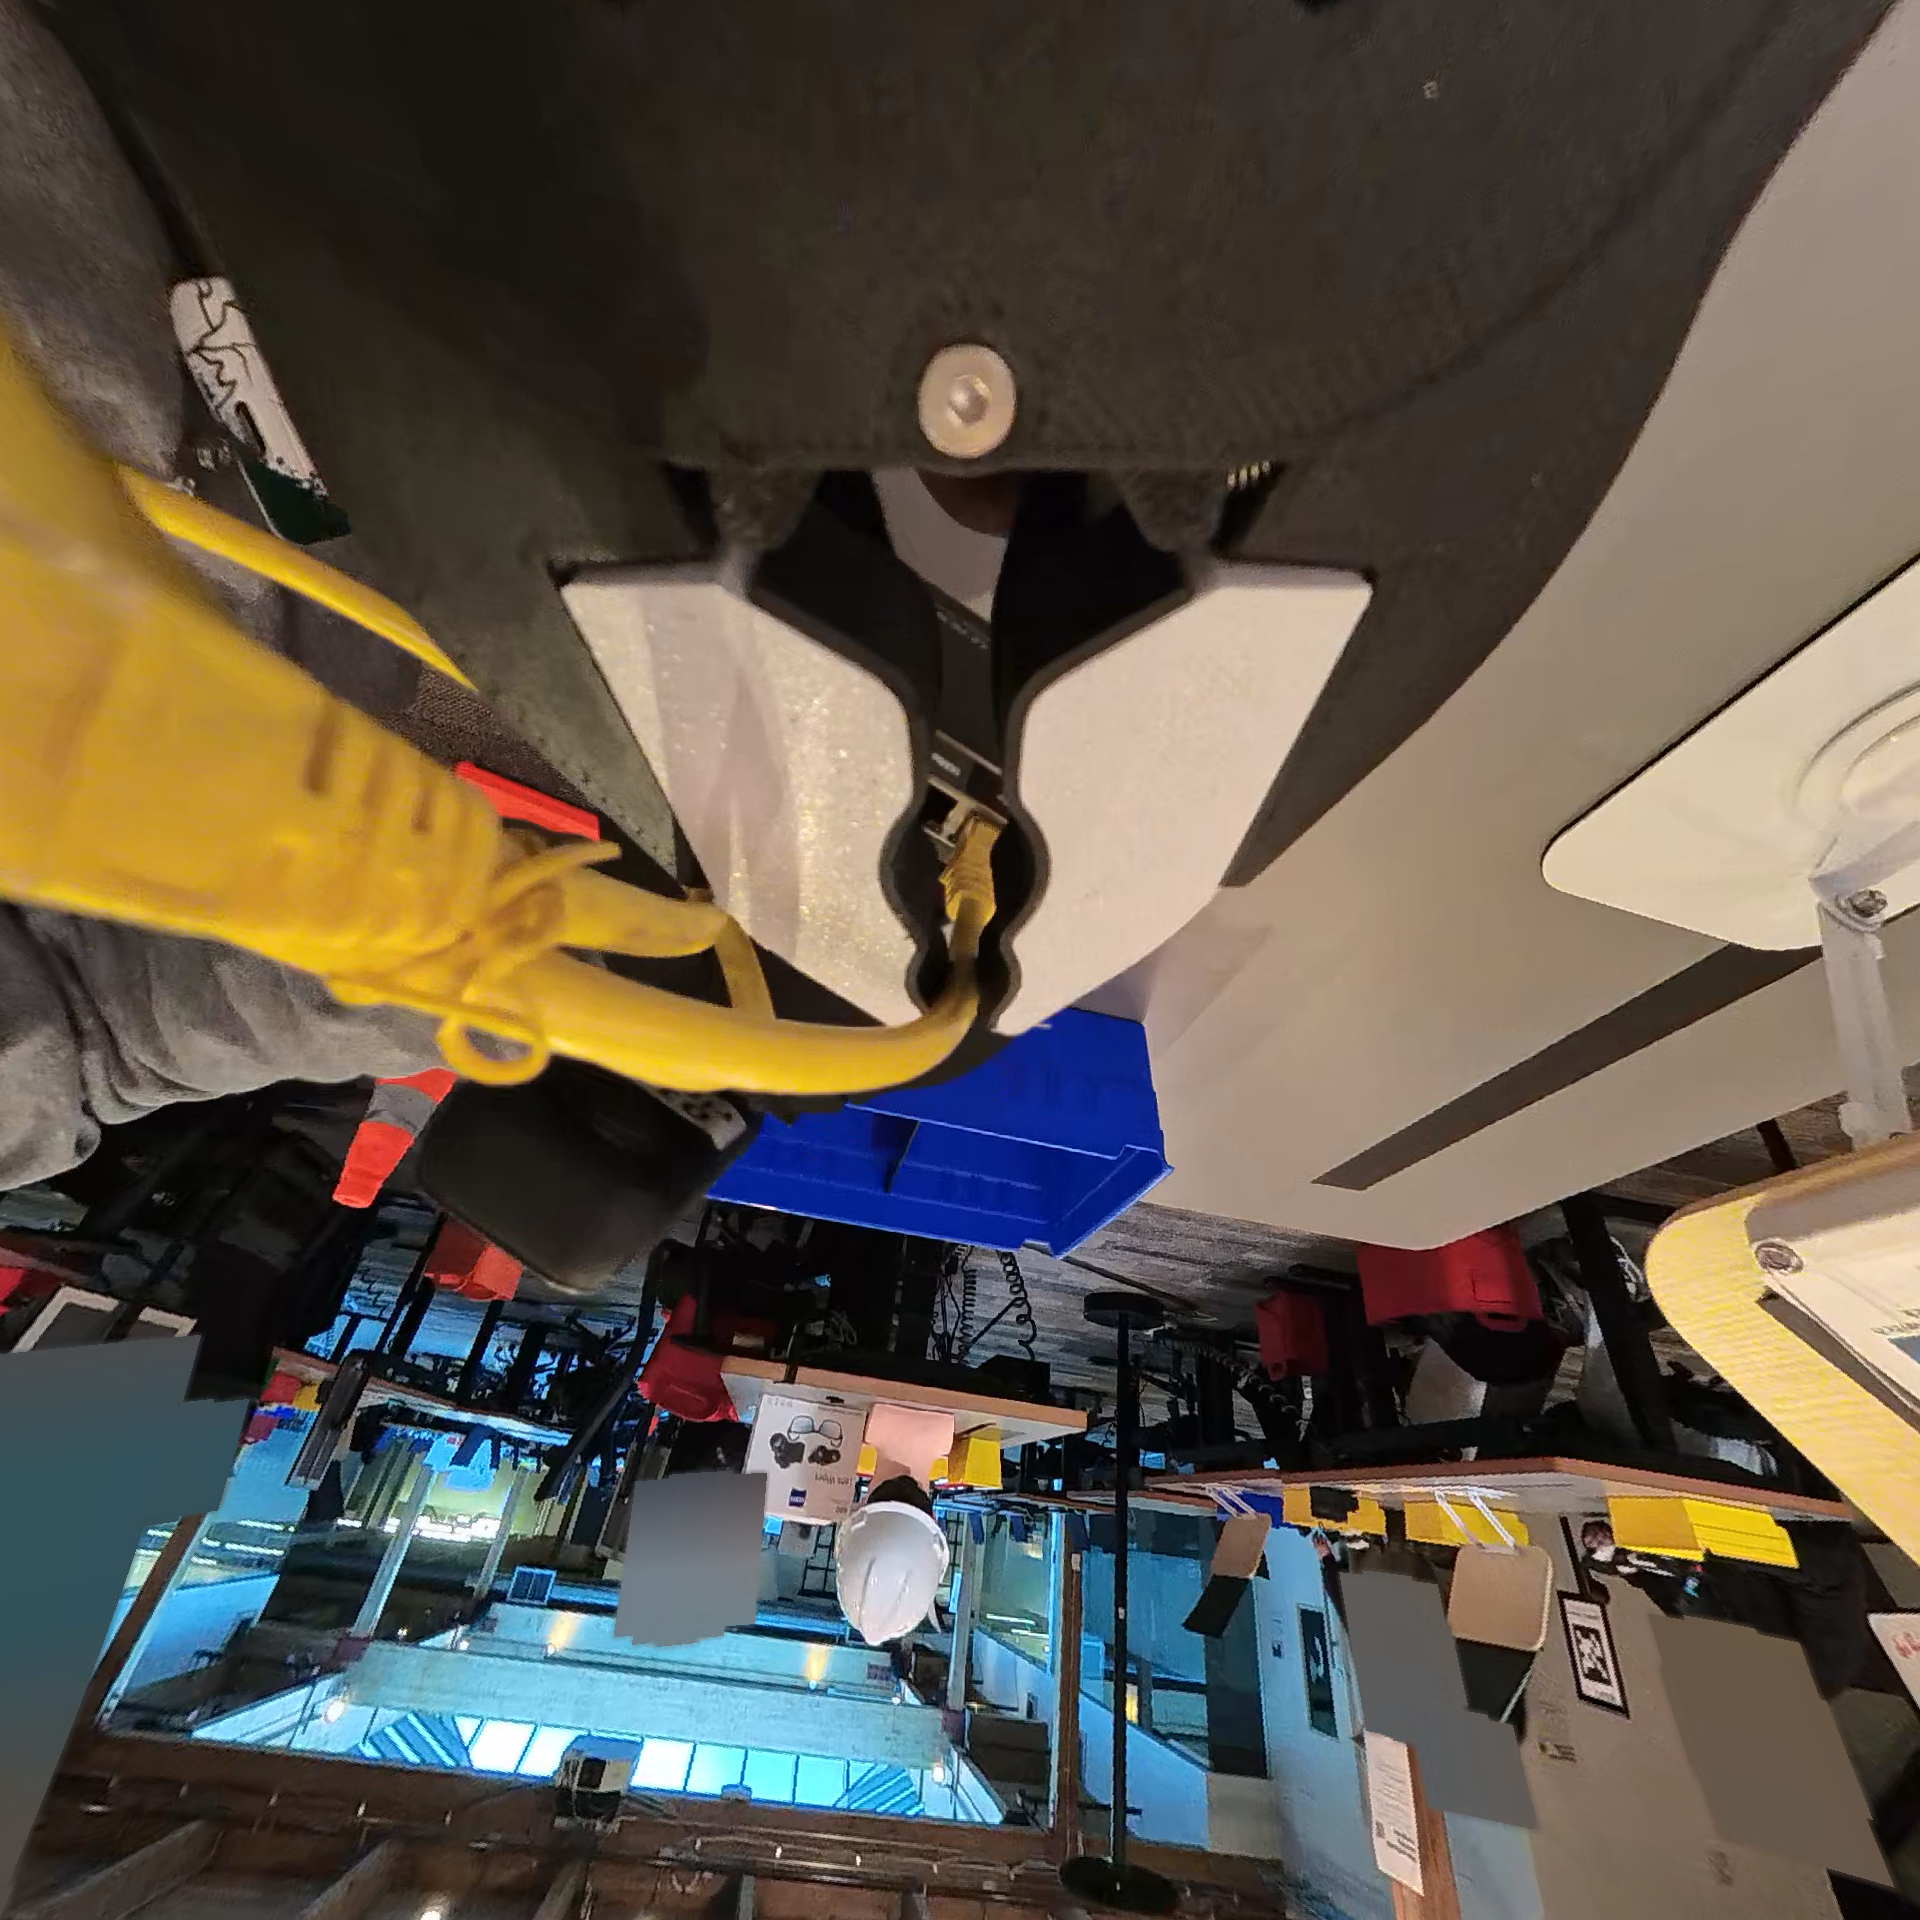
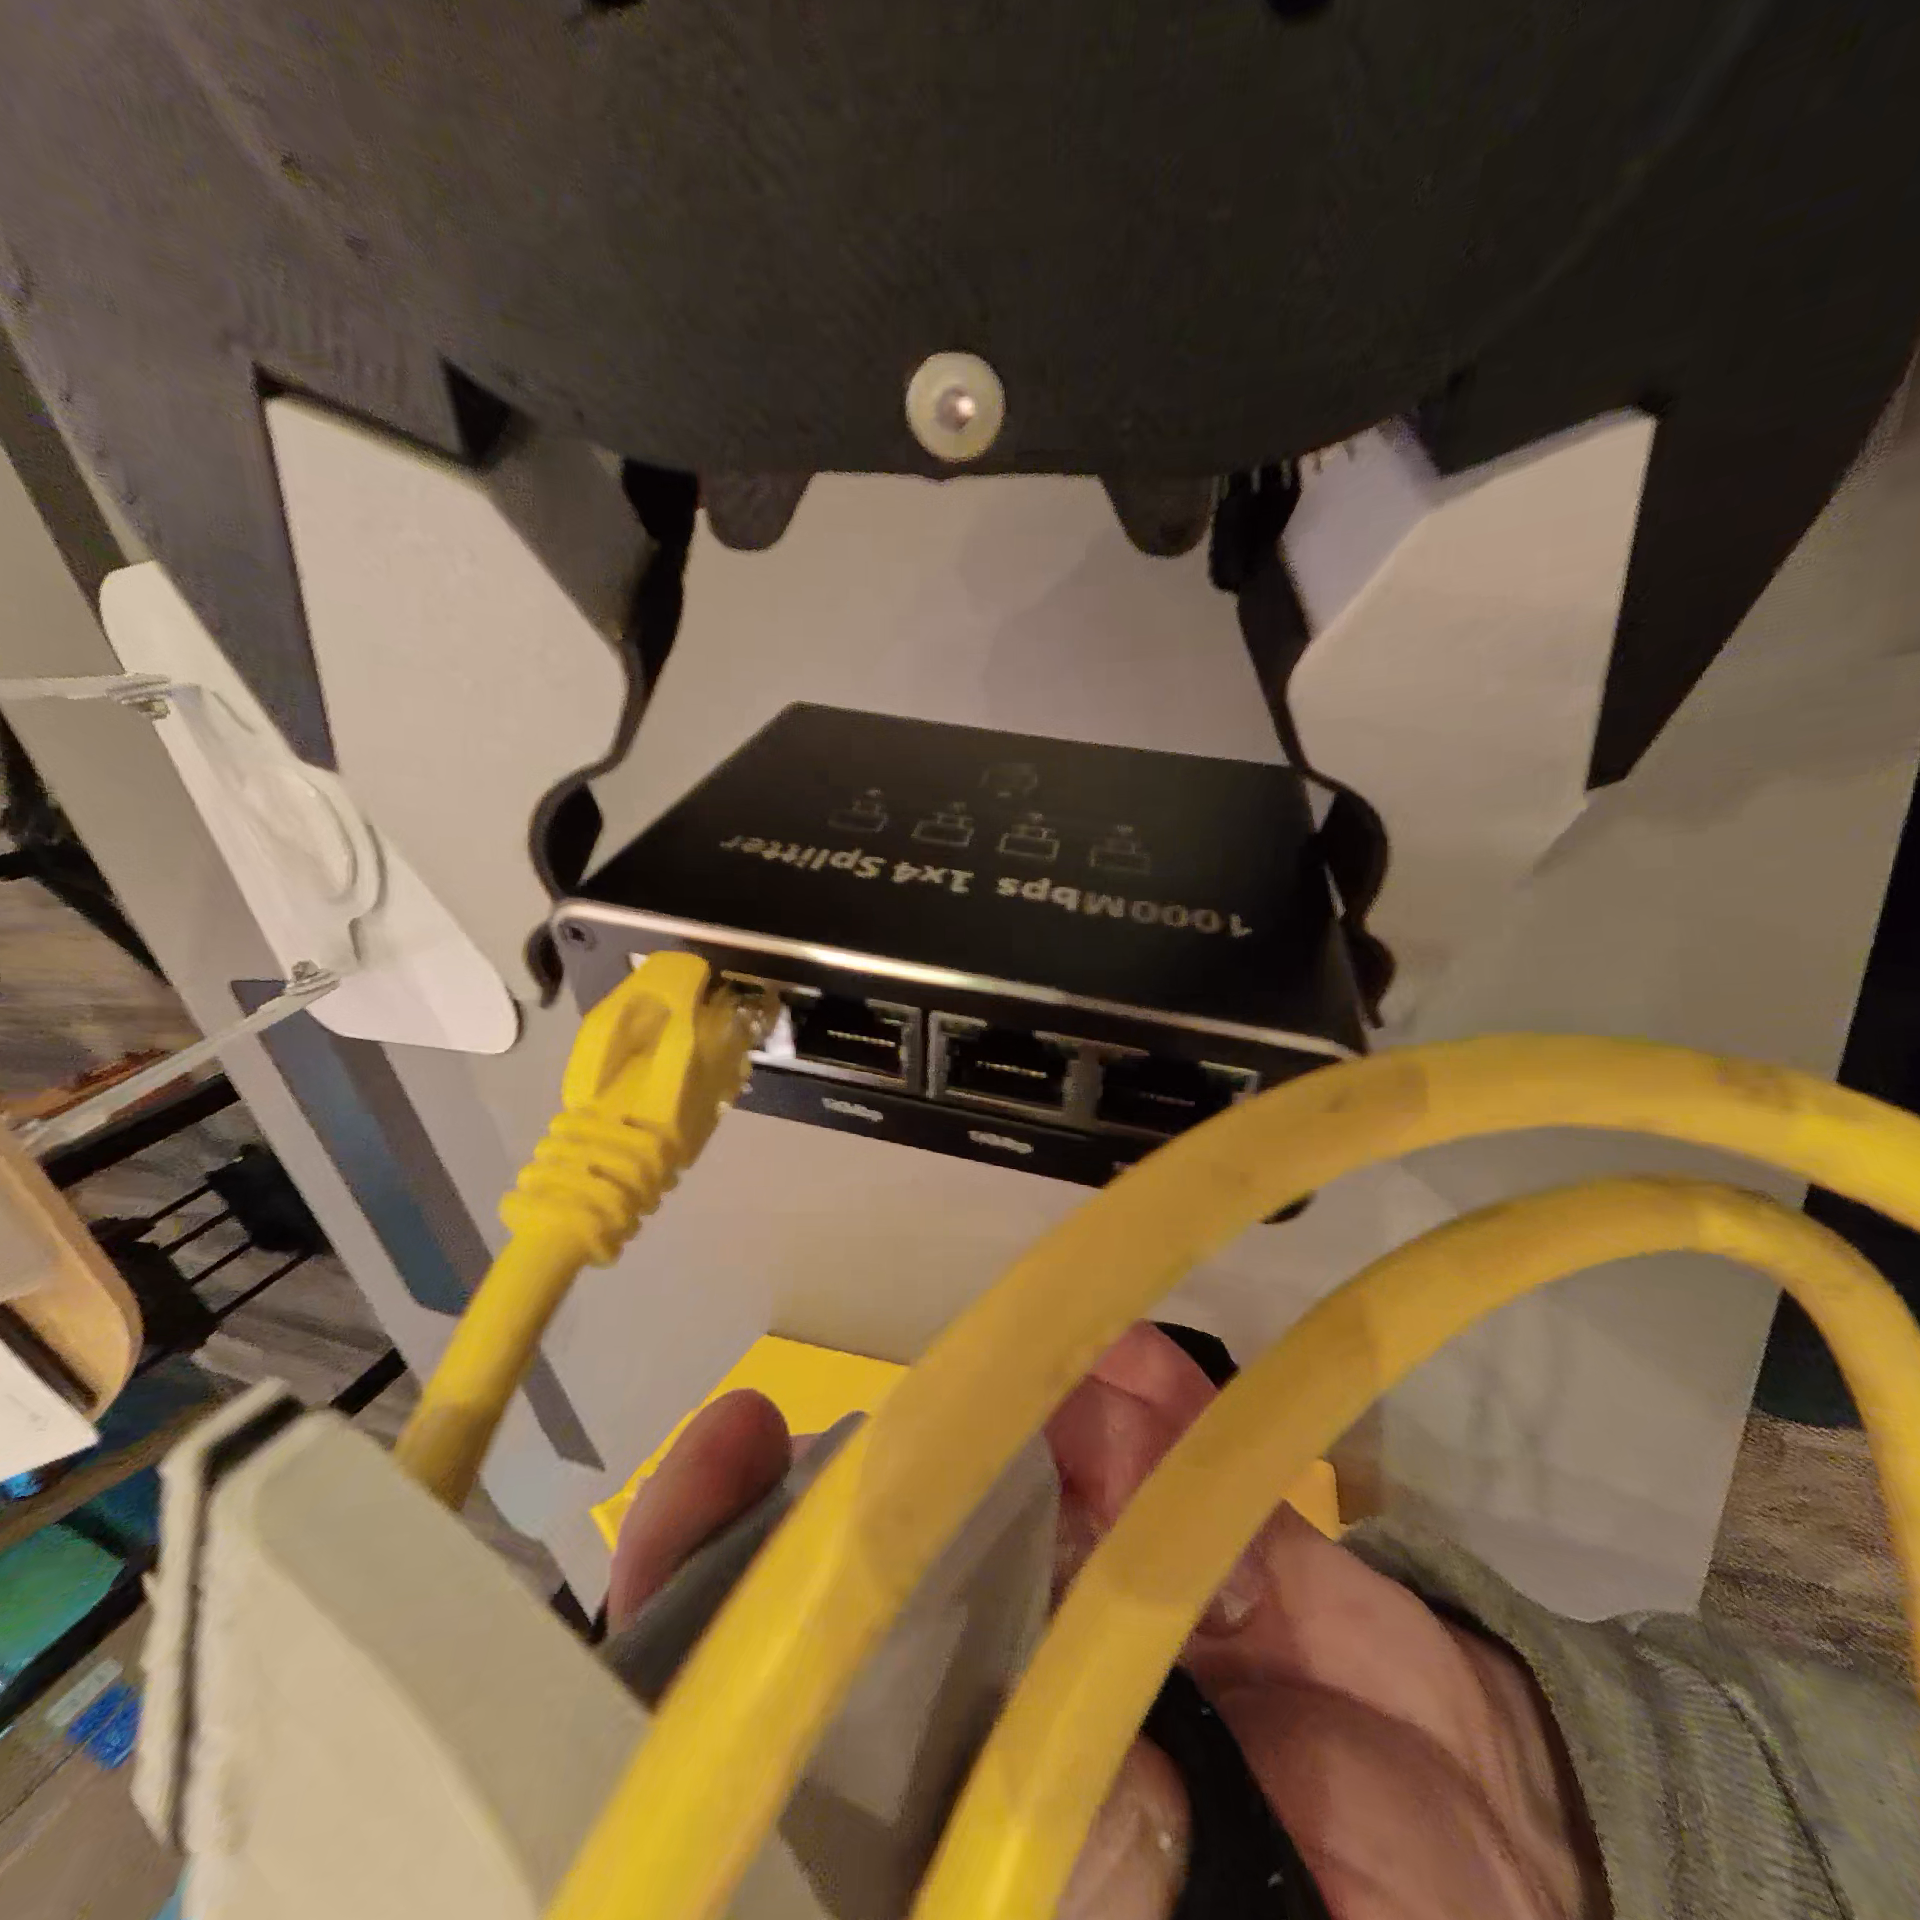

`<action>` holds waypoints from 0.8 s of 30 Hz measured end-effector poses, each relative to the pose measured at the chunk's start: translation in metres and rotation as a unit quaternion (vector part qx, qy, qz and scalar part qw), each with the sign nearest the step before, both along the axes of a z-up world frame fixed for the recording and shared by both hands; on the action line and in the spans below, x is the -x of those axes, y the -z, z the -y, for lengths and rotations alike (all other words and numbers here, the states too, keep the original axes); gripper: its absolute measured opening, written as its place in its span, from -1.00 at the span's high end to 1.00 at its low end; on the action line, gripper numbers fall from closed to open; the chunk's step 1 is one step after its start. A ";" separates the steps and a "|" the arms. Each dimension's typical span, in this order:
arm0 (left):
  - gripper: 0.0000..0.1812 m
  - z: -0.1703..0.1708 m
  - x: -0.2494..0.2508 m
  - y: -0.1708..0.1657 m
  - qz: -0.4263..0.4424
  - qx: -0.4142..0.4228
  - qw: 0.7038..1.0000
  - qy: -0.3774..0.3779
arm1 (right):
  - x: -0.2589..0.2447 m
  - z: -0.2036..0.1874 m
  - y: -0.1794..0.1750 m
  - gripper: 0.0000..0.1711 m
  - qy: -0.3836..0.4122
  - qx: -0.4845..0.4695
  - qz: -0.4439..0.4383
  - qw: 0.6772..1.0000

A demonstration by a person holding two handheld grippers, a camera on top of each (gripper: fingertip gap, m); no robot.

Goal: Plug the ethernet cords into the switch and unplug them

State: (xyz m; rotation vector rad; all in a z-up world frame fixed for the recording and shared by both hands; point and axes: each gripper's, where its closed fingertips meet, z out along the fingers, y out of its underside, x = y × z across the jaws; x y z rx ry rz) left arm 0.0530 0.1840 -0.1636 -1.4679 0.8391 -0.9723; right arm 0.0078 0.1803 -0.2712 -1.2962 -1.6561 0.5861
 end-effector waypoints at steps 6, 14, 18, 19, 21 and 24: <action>0.94 -0.003 0.005 -0.003 0.011 0.004 1.000 -0.006 | 0.006 0.000 -0.004 -0.49 0.006 0.003 -0.016 1.000; 0.94 -0.008 0.008 0.000 0.003 0.017 1.000 -0.014 | -0.003 -0.006 -0.003 -0.48 0.014 0.003 0.012 1.000; 0.84 -0.009 0.009 0.000 -0.005 0.022 1.000 -0.015 | -0.008 -0.013 -0.005 -0.48 0.028 0.004 0.014 0.999; 0.83 -0.011 0.010 0.002 -0.017 0.020 0.999 -0.022 | -0.011 -0.016 -0.005 -0.48 0.034 0.005 0.016 0.999; 0.81 -0.016 0.016 0.005 -0.033 0.020 0.999 -0.036 | -0.017 -0.021 -0.007 -0.48 0.045 0.006 0.019 0.999; 0.79 -0.024 0.027 0.007 -0.040 0.032 0.997 -0.054 | -0.027 -0.031 -0.009 -0.47 0.067 0.003 0.024 0.997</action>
